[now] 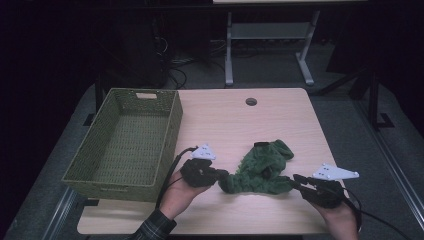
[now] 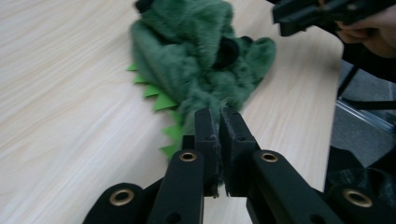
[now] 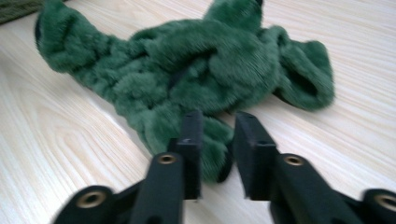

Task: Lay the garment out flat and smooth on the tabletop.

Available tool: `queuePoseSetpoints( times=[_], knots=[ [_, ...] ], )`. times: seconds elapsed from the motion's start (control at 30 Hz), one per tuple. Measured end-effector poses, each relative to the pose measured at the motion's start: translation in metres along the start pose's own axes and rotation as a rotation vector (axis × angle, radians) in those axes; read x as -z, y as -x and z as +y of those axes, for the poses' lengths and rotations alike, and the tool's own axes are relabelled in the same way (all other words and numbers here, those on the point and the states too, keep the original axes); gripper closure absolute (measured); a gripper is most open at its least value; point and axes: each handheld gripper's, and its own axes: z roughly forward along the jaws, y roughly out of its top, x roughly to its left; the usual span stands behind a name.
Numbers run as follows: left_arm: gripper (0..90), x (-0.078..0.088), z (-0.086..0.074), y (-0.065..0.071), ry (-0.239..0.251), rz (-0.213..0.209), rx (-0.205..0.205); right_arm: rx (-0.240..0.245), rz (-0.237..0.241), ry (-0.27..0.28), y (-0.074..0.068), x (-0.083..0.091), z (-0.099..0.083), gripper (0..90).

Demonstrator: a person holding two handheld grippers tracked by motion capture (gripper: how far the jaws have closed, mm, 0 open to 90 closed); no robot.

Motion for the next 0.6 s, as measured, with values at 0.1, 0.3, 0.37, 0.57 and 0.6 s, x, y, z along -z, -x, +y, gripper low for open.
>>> queuePoseSetpoints(
  times=[0.1, 0.3, 0.37, 0.57, 0.6],
  knots=[
    [89.6, -0.014, 0.003, 0.003, -0.01, -0.029, 0.005, 0.007, 0.02, -0.018, -0.002, -0.009, 0.005, 81.8],
    [89.7, -0.038, -0.002, 0.008, -0.07, -0.051, -0.003, 0.008, 0.06, -0.091, 0.001, -0.033, 0.003, 88.5],
    [89.7, -0.044, -0.008, 0.003, -0.102, -0.025, 0.002, 0.001, 0.068, -0.111, 0.002, -0.037, 0.0, 88.6],
    [89.7, -0.048, -0.021, -0.02, -0.159, 0.062, 0.026, -0.001, 0.079, -0.141, 0.002, -0.041, -0.004, 88.6],
    [89.7, -0.047, -0.022, -0.023, -0.165, 0.09, 0.017, 0.006, 0.071, -0.154, 0.001, -0.042, -0.004, 88.6]
  ],
)
